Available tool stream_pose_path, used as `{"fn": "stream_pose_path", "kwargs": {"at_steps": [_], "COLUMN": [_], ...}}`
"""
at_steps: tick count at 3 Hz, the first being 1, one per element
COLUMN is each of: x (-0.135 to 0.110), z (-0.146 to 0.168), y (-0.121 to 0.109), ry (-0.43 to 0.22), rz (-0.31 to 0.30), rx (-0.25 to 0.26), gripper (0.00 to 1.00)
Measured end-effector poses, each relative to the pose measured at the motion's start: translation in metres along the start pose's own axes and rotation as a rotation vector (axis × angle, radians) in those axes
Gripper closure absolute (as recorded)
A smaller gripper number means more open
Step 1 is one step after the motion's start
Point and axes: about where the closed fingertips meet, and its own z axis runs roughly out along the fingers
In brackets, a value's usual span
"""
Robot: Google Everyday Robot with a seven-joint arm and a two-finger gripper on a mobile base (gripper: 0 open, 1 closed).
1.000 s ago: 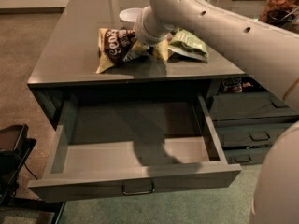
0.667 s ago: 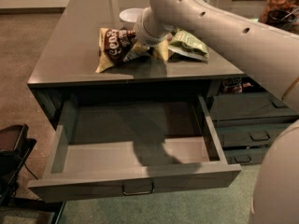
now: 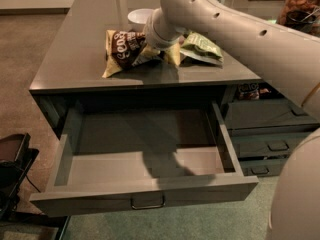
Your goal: Pick brown chip bag from top drawer and place on counter
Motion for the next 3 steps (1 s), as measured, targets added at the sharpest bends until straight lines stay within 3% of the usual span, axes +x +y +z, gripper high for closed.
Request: {"fn": "stream_pose_path", "kwargs": {"at_steps": [1,2,3], "x": [0.0000,0.0000,-0.0001], "z": [0.0001,0.0001,0.0001], "y": [0.0000,0.0001,0.0001], "ry": [0.000,0.000,0.000], "rz": [0.000,0.000,0.000], "rx": [0.000,0.000,0.000], "gripper": [0.11,0.00,0.00]}}
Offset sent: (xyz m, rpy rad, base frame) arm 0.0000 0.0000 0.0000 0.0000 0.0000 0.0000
